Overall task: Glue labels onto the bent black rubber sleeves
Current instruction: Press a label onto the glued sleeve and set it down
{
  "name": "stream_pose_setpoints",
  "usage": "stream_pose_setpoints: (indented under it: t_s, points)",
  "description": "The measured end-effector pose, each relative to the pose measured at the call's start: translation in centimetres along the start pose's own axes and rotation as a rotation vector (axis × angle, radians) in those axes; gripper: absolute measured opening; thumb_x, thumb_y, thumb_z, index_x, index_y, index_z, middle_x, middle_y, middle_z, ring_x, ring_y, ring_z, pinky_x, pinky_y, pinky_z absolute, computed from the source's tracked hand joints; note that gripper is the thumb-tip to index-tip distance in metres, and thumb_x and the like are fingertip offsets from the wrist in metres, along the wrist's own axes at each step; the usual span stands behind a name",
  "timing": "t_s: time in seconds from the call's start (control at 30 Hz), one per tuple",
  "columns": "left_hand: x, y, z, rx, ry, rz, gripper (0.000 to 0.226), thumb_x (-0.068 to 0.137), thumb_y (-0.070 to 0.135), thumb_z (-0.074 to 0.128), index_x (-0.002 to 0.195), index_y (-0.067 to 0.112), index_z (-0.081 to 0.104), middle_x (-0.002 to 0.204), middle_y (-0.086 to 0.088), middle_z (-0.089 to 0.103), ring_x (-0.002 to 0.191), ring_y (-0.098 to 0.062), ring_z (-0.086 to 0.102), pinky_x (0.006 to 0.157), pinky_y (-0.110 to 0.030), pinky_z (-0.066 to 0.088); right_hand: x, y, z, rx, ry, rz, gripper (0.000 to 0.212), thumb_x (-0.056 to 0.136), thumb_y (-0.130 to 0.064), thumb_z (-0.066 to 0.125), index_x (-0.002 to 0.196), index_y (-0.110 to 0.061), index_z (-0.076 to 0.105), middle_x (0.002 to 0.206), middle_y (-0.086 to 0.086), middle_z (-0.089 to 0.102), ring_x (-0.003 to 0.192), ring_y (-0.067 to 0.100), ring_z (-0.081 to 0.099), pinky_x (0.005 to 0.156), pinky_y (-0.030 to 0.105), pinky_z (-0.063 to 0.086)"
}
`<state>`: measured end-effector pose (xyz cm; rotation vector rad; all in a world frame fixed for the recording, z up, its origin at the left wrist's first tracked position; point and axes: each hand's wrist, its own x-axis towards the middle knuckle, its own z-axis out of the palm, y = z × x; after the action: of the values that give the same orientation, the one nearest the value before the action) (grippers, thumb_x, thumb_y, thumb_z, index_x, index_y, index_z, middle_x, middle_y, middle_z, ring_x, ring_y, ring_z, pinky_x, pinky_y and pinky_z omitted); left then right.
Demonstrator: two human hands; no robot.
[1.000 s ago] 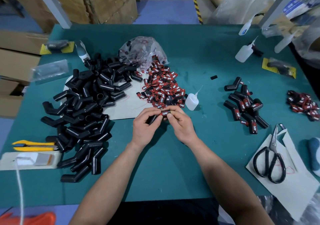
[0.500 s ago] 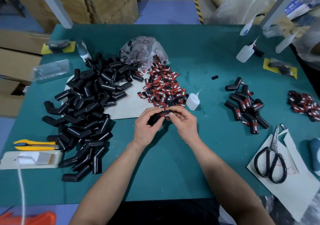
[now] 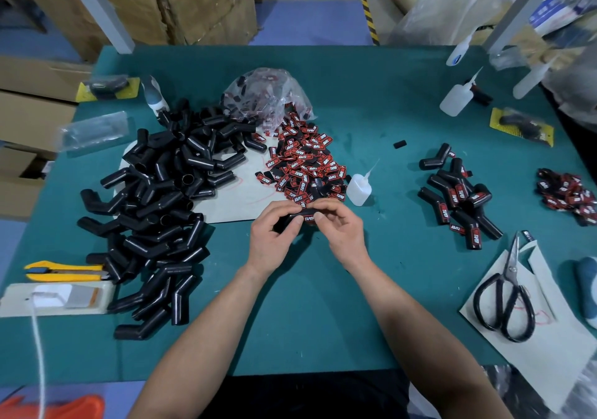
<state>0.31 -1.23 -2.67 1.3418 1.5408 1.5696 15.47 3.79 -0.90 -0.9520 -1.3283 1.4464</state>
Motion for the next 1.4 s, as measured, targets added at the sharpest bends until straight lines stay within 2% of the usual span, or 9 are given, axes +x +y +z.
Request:
stream_pose_setpoints:
  t_s: [0.13, 0.43, 0.6, 0.8, 0.9, 1.0, 1.1, 1.2, 1.4]
  points:
    - [-0.04, -0.12, 0.04, -0.016, -0.004, 0.011, 0.015, 0.093, 0.017, 0.071, 0.107, 0.016, 0.075, 0.110, 0.000, 0.072, 0.105, -0.019, 0.069, 0.097, -0.032, 0.053, -0.02, 0.28, 0.16, 0.002, 0.011, -0.001, 0.023, 0.086, -0.002, 0.069, 0.098, -0.021, 0.072, 0.106, 0.007, 0.070, 0.101, 0.019, 0.067, 0.095, 0.031, 0.052]
    - [0.03, -0.49, -0.23, -0.068, -0.025, 0.002, 0.023, 0.100, 0.015, 0.055, 0.112, 0.020, 0.075, 0.113, 0.007, 0.072, 0.110, -0.022, 0.067, 0.099, -0.031, 0.050, 0.05, 0.26, 0.06, -0.004, 0.005, -0.025, 0.023, 0.086, 0.000, 0.069, 0.097, -0.020, 0.071, 0.105, 0.003, 0.071, 0.099, 0.014, 0.067, 0.091, 0.026, 0.052]
    - [-0.03, -0.36, -0.07, -0.061, -0.020, 0.008, 0.016, 0.097, 0.019, 0.066, 0.110, 0.019, 0.075, 0.111, 0.008, 0.071, 0.107, -0.021, 0.067, 0.098, -0.031, 0.051, 0.05, 0.41, 0.05, 0.005, 0.004, -0.021, 0.020, 0.086, 0.002, 0.068, 0.097, -0.016, 0.070, 0.105, 0.012, 0.068, 0.100, 0.017, 0.067, 0.093, 0.030, 0.052]
    - [-0.05, -0.26, 0.19, -0.011, -0.021, 0.044, 0.011, 0.092, 0.017, 0.072, 0.104, 0.016, 0.073, 0.108, 0.018, 0.068, 0.103, -0.016, 0.067, 0.095, -0.027, 0.051, 0.16, 0.35, 0.01, -0.068, 0.000, -0.081, 0.023, 0.090, 0.003, 0.064, 0.098, -0.017, 0.072, 0.102, 0.010, 0.069, 0.099, 0.008, 0.066, 0.091, 0.021, 0.050]
    - [-0.16, -0.39, 0.31, 0.022, -0.068, 0.113, 0.008, 0.096, 0.014, 0.068, 0.103, 0.011, 0.070, 0.107, 0.010, 0.066, 0.103, -0.014, 0.065, 0.095, -0.023, 0.048, 0.12, 0.28, 0.01, -0.107, 0.008, -0.104, 0.023, 0.089, -0.001, 0.067, 0.095, -0.023, 0.074, 0.100, -0.003, 0.072, 0.097, 0.010, 0.067, 0.089, 0.022, 0.050]
    - [-0.22, -0.41, 0.47, 0.021, -0.069, 0.063, 0.009, 0.095, 0.018, 0.070, 0.103, 0.015, 0.069, 0.106, 0.009, 0.067, 0.101, -0.013, 0.066, 0.093, -0.023, 0.049, -0.05, 0.05, 0.15, -0.128, -0.009, -0.139, 0.019, 0.091, -0.013, 0.069, 0.100, -0.027, 0.076, 0.102, -0.015, 0.071, 0.097, 0.013, 0.067, 0.087, 0.024, 0.053]
    - [-0.14, -0.19, 0.39, -0.033, -0.054, -0.049, 0.012, 0.092, 0.022, 0.071, 0.103, 0.027, 0.069, 0.106, 0.015, 0.068, 0.100, -0.013, 0.067, 0.092, -0.025, 0.051, -0.12, 0.00, 0.20, -0.102, -0.038, -0.106, 0.020, 0.093, -0.018, 0.067, 0.104, -0.032, 0.076, 0.106, -0.013, 0.071, 0.100, 0.012, 0.068, 0.089, 0.024, 0.053]
    - [-0.01, 0.17, 0.24, -0.098, -0.022, -0.098, 0.021, 0.091, 0.023, 0.070, 0.106, 0.038, 0.070, 0.108, 0.015, 0.070, 0.102, -0.007, 0.067, 0.093, -0.020, 0.050, -0.51, 0.11, 0.40, 0.031, -0.052, 0.033, 0.031, 0.092, -0.010, 0.066, 0.114, -0.031, 0.071, 0.110, -0.007, 0.074, 0.099, 0.013, 0.067, 0.092, 0.029, 0.054]
    - [0.08, 0.06, 0.19, -0.125, -0.016, -0.129, 0.015, 0.090, 0.020, 0.069, 0.103, 0.028, 0.070, 0.107, -0.003, 0.069, 0.104, -0.011, 0.065, 0.096, -0.025, 0.049, -0.51, 0.00, 0.78, 0.003, -0.074, 0.048, 0.035, 0.086, 0.001, 0.071, 0.113, -0.021, 0.070, 0.112, -0.004, 0.072, 0.098, 0.015, 0.065, 0.093, 0.026, 0.052]
